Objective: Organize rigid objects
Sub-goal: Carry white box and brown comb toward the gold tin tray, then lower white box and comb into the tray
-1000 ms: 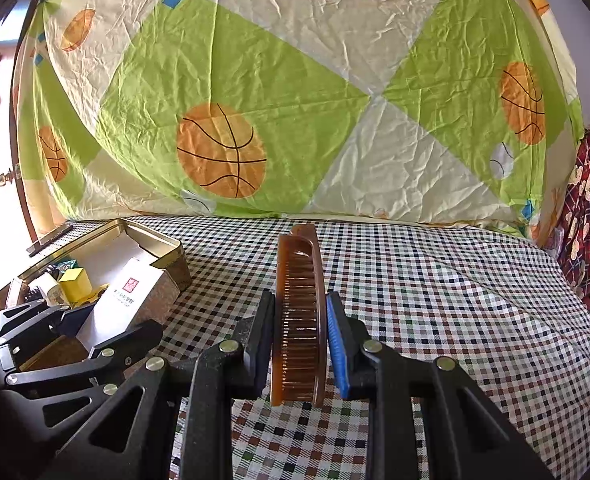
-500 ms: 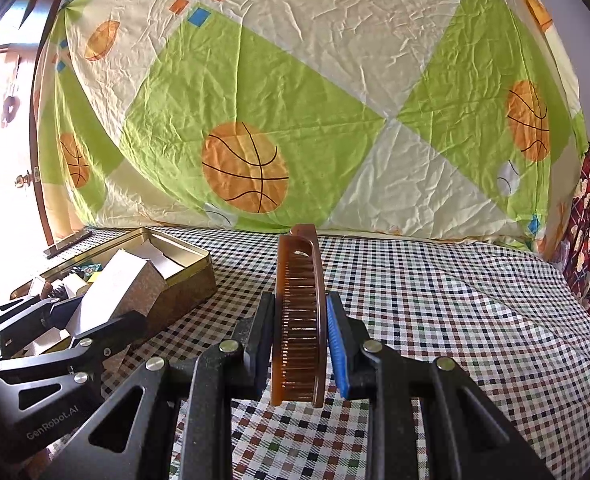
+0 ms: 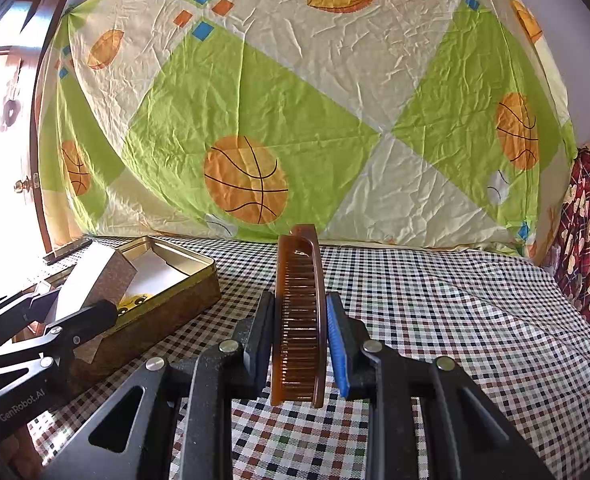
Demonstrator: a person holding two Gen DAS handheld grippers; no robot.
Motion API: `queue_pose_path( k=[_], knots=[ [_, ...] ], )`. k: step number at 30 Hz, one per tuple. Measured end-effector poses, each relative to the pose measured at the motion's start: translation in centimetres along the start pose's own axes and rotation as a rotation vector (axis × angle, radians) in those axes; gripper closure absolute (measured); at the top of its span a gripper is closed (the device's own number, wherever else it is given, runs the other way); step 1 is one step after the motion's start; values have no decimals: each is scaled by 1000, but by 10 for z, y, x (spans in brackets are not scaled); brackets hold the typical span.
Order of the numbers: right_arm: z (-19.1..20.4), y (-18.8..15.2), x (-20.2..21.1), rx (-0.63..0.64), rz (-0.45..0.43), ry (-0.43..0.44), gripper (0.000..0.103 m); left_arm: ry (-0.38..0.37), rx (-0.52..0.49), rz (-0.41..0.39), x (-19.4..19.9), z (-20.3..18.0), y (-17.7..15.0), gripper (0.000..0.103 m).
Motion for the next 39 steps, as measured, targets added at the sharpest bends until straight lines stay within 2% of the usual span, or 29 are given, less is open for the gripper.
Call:
queue_pose_path(
  k=[23, 39],
  knots=[
    [43, 6, 18, 16, -31, 25, 76, -5, 24, -61, 31, 36, 4, 63],
    [93, 13, 17, 35, -40, 112, 76, 19, 58, -75, 40, 64, 7, 63]
  ],
)
Point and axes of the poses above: each gripper's, at about its wrist camera, not at the fingertips, and x roughly against the way its jaws point, z to its left, y to its top, the point moved 10 cm from there along -x, roughly the way its jaws point, and after that the axes turned 11 degrees about x, right-handed, at the moved point
